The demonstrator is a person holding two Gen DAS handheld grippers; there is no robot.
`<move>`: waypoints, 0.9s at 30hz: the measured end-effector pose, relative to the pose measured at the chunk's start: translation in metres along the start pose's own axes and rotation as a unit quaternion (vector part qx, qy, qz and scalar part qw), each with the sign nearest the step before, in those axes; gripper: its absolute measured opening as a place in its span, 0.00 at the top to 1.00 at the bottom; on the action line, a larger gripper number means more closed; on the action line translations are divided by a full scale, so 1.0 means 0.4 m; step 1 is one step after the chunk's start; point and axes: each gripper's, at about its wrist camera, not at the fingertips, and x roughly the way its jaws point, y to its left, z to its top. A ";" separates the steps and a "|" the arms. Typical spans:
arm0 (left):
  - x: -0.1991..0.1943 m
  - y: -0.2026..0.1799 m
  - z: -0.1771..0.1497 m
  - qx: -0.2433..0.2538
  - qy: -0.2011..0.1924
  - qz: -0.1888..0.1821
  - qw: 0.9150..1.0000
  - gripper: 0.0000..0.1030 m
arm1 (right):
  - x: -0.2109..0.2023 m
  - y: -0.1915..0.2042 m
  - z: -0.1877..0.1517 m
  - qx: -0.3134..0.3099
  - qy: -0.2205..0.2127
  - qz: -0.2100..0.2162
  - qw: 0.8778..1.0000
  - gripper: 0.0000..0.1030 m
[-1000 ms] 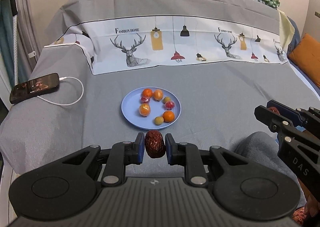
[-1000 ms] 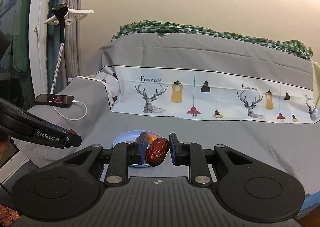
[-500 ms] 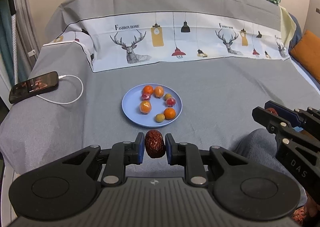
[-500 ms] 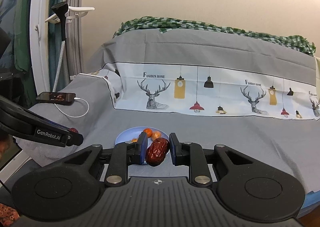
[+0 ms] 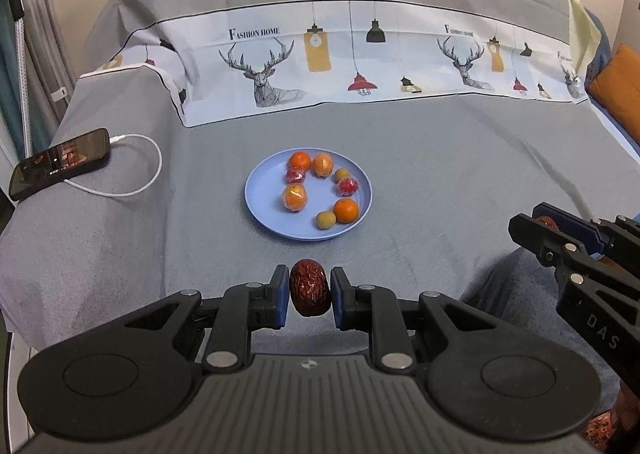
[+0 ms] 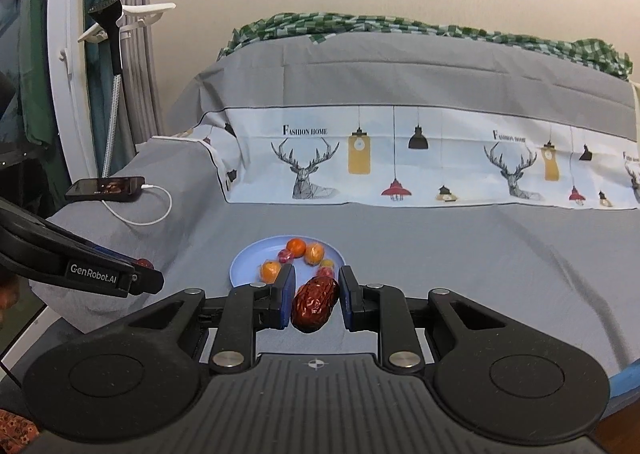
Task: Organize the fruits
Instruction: 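Carry both held dates over the blue plate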
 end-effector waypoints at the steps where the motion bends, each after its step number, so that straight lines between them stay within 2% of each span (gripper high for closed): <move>1: 0.003 0.002 0.001 -0.001 0.001 0.000 1.000 0.77 | 0.005 -0.001 0.000 0.000 0.002 0.001 1.000 0.76; 20: 0.092 0.030 0.026 -0.016 0.032 0.006 0.999 0.77 | 0.098 -0.008 -0.009 -0.001 0.046 0.010 0.999 0.76; 27: 0.127 0.066 0.071 -0.035 0.029 0.010 0.999 0.77 | 0.156 -0.012 0.005 -0.011 0.061 0.008 0.998 0.76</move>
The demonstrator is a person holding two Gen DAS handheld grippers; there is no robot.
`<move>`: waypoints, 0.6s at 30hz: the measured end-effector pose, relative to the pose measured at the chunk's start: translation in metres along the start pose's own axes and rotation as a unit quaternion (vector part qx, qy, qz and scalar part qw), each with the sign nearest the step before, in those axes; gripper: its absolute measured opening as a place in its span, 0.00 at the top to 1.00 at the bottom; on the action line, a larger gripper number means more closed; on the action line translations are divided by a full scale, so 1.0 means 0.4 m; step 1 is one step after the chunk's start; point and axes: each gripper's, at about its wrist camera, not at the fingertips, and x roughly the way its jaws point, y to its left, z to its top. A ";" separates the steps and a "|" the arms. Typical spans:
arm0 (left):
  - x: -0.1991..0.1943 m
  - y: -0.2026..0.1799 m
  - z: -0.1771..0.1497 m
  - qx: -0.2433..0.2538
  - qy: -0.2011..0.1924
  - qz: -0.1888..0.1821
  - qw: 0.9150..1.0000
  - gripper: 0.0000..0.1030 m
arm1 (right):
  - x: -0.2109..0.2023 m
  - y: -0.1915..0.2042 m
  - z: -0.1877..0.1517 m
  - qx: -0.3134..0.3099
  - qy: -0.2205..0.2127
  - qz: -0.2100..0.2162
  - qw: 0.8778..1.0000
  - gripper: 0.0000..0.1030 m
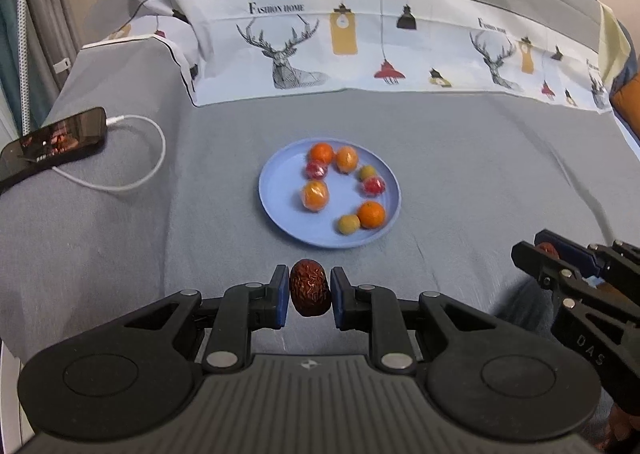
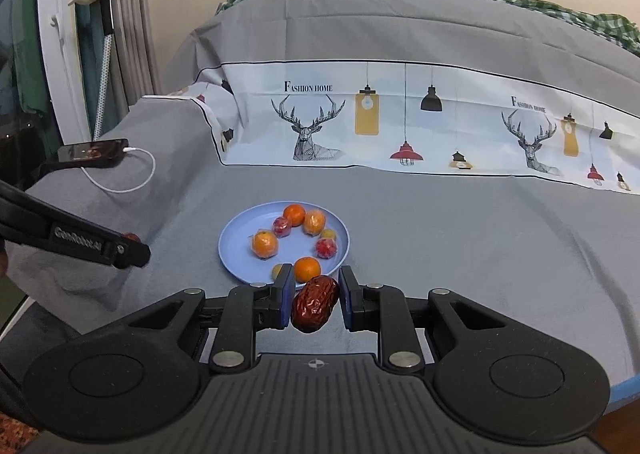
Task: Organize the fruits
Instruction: 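Carry both held dates over the blue plate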
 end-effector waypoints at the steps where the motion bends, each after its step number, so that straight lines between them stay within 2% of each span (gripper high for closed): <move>1: 0.005 0.004 0.010 -0.001 -0.002 0.001 1.000 0.77 | 0.011 -0.001 0.007 -0.001 0.001 0.000 1.000 0.76; 8: 0.084 0.032 0.098 -0.007 -0.007 0.004 1.000 0.77 | 0.134 0.007 0.063 -0.020 0.011 0.010 1.000 0.76; 13: 0.187 0.038 0.155 -0.001 -0.005 -0.003 1.000 0.77 | 0.260 0.017 0.085 -0.036 0.027 0.012 0.999 0.76; 18: 0.320 0.048 0.195 0.002 0.012 -0.016 1.000 0.77 | 0.394 0.028 0.080 -0.050 0.061 0.022 0.997 0.76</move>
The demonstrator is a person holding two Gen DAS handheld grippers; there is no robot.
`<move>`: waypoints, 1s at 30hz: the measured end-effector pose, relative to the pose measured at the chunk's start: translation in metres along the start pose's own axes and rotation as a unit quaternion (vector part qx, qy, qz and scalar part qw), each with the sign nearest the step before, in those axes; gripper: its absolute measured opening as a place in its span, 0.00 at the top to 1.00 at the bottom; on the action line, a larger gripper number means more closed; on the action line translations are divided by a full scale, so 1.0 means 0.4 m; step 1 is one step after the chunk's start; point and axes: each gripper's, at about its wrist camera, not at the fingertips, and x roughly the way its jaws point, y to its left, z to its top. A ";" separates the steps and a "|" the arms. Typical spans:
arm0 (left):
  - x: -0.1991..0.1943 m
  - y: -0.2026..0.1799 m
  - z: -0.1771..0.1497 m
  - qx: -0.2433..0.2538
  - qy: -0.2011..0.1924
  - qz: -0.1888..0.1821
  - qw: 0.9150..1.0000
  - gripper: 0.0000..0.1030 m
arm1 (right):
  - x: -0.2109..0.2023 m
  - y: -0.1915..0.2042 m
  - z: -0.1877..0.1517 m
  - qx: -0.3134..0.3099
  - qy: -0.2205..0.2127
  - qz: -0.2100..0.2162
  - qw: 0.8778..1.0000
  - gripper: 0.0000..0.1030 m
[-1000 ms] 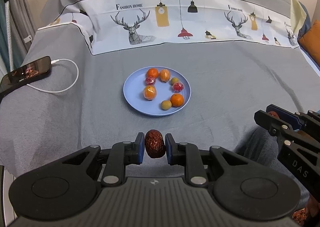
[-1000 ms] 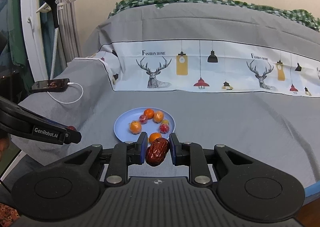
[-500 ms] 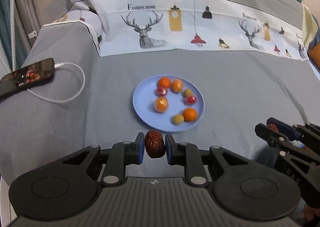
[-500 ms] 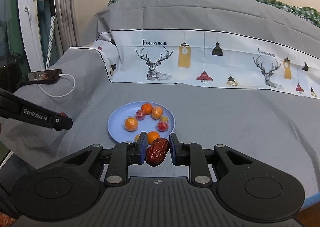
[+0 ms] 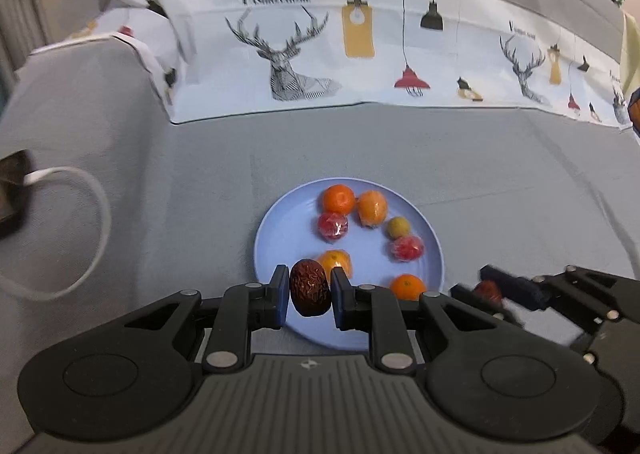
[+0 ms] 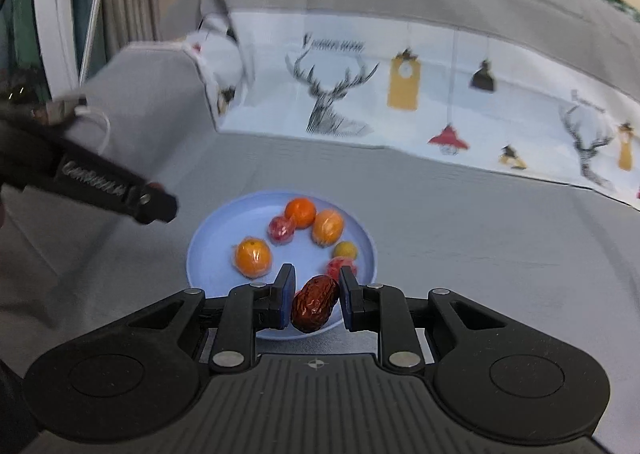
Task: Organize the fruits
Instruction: 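Carry both held dates over the blue plate, then open both tools to drop the dates onto the blue plate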
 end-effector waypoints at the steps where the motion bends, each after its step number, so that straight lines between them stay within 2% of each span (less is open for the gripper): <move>1: 0.024 0.001 0.008 0.005 0.004 0.000 1.000 0.77 | 0.031 0.001 0.001 -0.008 0.008 0.004 1.000 0.76; 5: 0.111 0.007 0.041 0.026 0.014 -0.009 1.000 0.77 | 0.127 -0.002 0.008 -0.027 0.027 0.005 0.999 0.76; 10: 0.182 0.009 0.067 0.039 0.020 -0.010 0.999 0.77 | 0.197 -0.019 0.030 -0.033 0.020 0.004 0.999 0.76; 11: 0.191 0.008 0.069 0.041 0.020 -0.010 0.999 0.74 | 0.210 -0.022 0.031 -0.035 0.021 0.004 0.999 0.76; 12: 0.198 0.006 0.070 0.047 0.019 -0.012 0.999 0.52 | 0.222 -0.024 0.032 -0.037 0.023 0.006 0.999 0.76; 13: 0.201 0.002 0.069 0.053 0.019 -0.013 0.998 0.35 | 0.237 -0.026 0.034 -0.039 0.029 0.010 0.999 0.75; 14: 0.196 0.002 0.066 0.052 0.011 -0.008 0.999 0.06 | 0.247 -0.027 0.033 -0.040 0.036 0.014 0.998 0.72; 15: 0.182 0.005 0.060 0.047 -0.003 -0.003 0.999 0.01 | 0.257 -0.028 0.032 -0.043 0.045 0.017 0.998 0.56; 16: 0.166 0.005 0.052 0.045 -0.017 0.000 0.999 0.00 | 0.260 -0.026 0.029 -0.047 0.054 0.019 0.997 0.39; 17: 0.153 0.002 0.045 0.051 -0.020 -0.002 0.998 0.00 | 0.257 -0.024 0.027 -0.049 0.059 0.018 0.997 0.34; 19: 0.127 -0.001 0.026 0.058 -0.007 0.007 0.998 0.00 | 0.226 -0.019 0.020 -0.043 0.058 0.016 0.997 0.17; 21: 0.093 -0.003 -0.003 0.051 0.003 0.012 0.999 0.00 | 0.182 -0.015 0.010 -0.035 0.060 0.008 0.998 0.10; 27: -0.053 -0.018 -0.108 0.035 0.015 0.006 0.999 0.00 | 0.003 0.007 -0.041 0.002 0.061 0.010 0.998 0.04; 30: -0.121 -0.025 -0.151 0.026 0.007 0.005 1.000 0.00 | -0.079 0.028 -0.070 0.014 0.063 0.000 0.998 0.02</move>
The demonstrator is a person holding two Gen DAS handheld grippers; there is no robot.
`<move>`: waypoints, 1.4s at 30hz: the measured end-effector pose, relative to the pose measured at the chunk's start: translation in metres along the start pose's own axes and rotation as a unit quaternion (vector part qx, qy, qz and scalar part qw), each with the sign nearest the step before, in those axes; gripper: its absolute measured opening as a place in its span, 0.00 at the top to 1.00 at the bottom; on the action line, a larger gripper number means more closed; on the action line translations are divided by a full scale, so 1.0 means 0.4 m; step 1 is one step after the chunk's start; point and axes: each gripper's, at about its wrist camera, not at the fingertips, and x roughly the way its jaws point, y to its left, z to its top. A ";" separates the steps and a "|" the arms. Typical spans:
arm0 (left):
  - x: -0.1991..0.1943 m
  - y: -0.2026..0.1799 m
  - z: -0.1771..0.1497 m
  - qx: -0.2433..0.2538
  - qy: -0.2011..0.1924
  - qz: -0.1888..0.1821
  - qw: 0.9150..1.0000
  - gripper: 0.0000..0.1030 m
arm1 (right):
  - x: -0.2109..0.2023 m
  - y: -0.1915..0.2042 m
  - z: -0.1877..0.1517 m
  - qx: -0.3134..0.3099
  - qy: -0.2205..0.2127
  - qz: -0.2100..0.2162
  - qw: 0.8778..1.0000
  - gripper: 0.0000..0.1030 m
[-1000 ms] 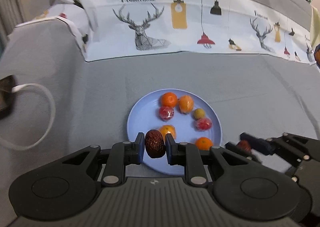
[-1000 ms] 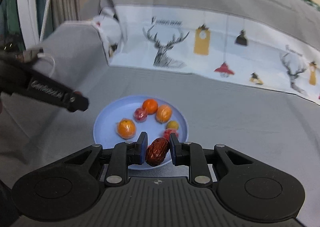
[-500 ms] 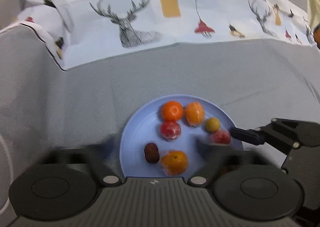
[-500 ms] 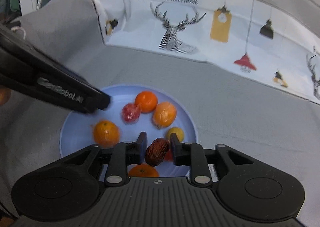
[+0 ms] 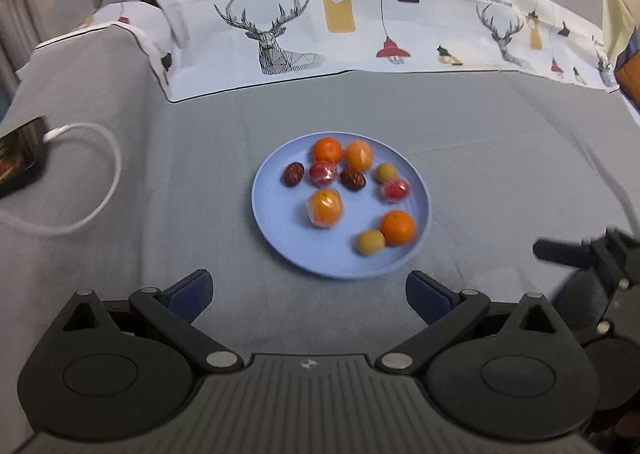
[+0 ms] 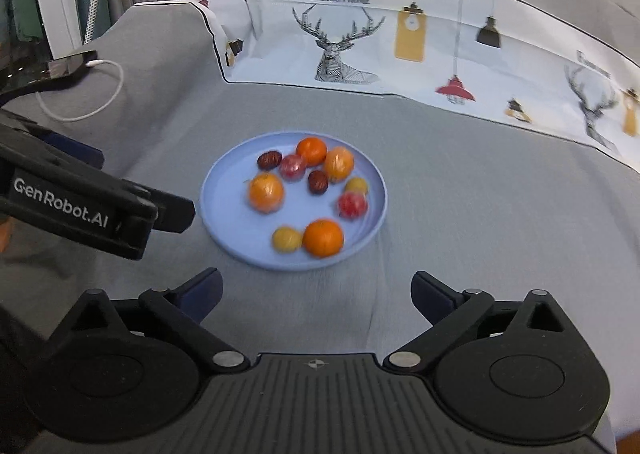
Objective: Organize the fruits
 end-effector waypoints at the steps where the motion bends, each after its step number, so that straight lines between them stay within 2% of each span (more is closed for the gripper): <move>1: -0.020 -0.002 -0.013 -0.003 -0.003 0.000 1.000 0.00 | -0.018 0.008 -0.013 0.003 0.005 -0.002 1.000 0.01; 4: -0.074 -0.008 -0.051 -0.014 -0.010 0.004 1.000 0.00 | -0.063 0.033 -0.044 -0.003 0.005 0.003 1.000 0.01; 11: -0.167 -0.022 -0.113 -0.020 -0.038 0.021 0.999 0.00 | -0.159 0.060 -0.052 -0.021 -0.044 -0.028 0.998 0.01; 18: -0.212 -0.025 -0.155 -0.042 -0.046 0.028 0.998 0.00 | -0.230 0.078 -0.086 -0.034 -0.078 -0.037 0.996 0.01; 23: -0.238 -0.043 -0.152 -0.041 -0.068 0.034 0.996 0.00 | -0.269 0.072 -0.088 -0.030 -0.104 -0.049 0.993 0.01; 30: -0.244 -0.053 -0.114 -0.024 -0.089 0.068 0.993 0.00 | -0.283 0.063 -0.075 -0.017 -0.116 -0.054 0.992 0.01; 42: -0.223 -0.039 -0.112 -0.024 -0.070 0.073 0.995 0.00 | -0.284 0.066 -0.078 -0.019 -0.115 -0.057 0.991 0.01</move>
